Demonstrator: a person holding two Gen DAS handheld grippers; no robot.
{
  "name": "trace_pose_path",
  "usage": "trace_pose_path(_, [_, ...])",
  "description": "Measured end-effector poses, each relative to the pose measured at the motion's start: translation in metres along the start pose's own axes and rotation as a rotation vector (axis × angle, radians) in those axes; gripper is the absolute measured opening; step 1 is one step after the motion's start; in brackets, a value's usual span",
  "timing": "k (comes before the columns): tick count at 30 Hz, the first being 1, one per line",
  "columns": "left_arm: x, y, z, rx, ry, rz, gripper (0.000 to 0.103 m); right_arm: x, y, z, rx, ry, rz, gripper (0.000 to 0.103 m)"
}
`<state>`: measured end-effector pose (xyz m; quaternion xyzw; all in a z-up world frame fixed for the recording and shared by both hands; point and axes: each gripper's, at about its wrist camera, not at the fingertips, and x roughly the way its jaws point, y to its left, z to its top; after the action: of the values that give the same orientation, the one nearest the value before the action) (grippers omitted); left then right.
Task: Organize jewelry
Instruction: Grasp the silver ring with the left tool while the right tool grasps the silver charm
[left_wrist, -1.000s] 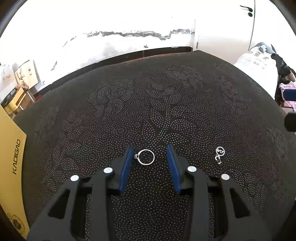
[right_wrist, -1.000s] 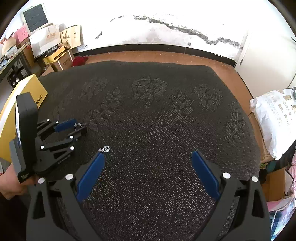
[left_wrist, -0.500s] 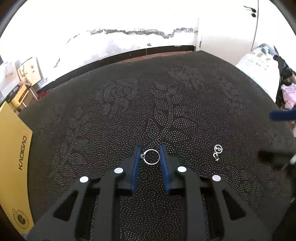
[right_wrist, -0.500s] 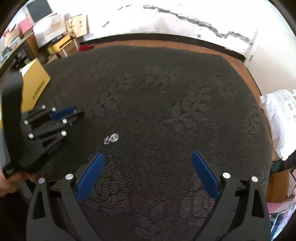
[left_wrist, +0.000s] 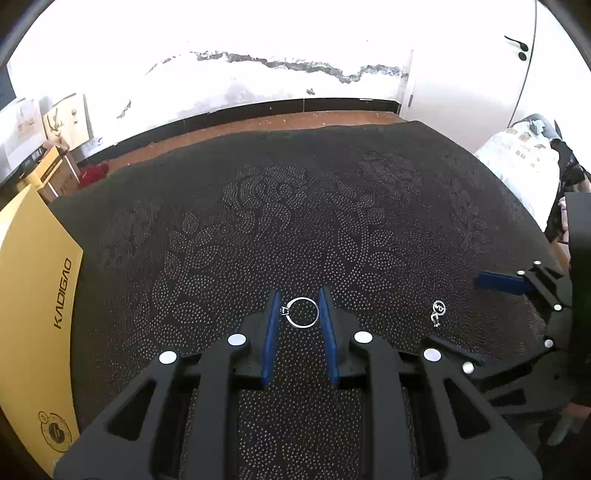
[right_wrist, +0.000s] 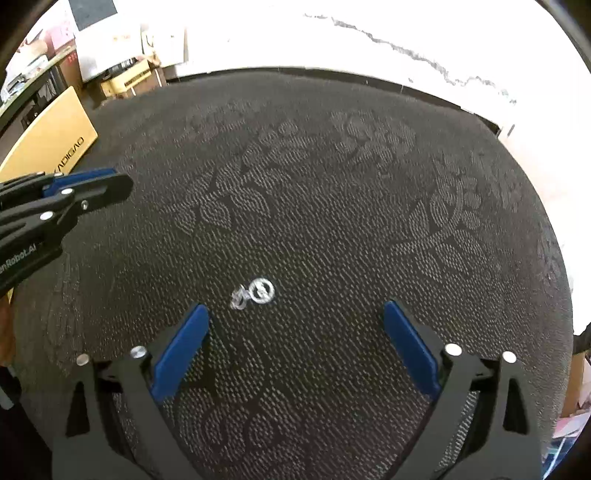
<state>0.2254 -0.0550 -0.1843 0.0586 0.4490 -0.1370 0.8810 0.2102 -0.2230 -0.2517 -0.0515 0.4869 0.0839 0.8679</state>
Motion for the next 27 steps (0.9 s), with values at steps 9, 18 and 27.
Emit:
trace_pose_path(9, [-0.009,0.008,0.002,-0.002,-0.008,-0.003,0.022,-0.005,0.012,0.000,-0.017,-0.022,0.026,0.031])
trace_pose_path(18, [-0.008,0.009,0.003,-0.013,0.006,-0.002,0.022,-0.009,0.009,-0.001,-0.005,-0.020,0.047,0.014])
trace_pose_path(27, [-0.010,0.011,0.004,-0.036,0.012,-0.020,0.022,-0.023,0.011,0.003,-0.004,-0.034,0.048,0.014])
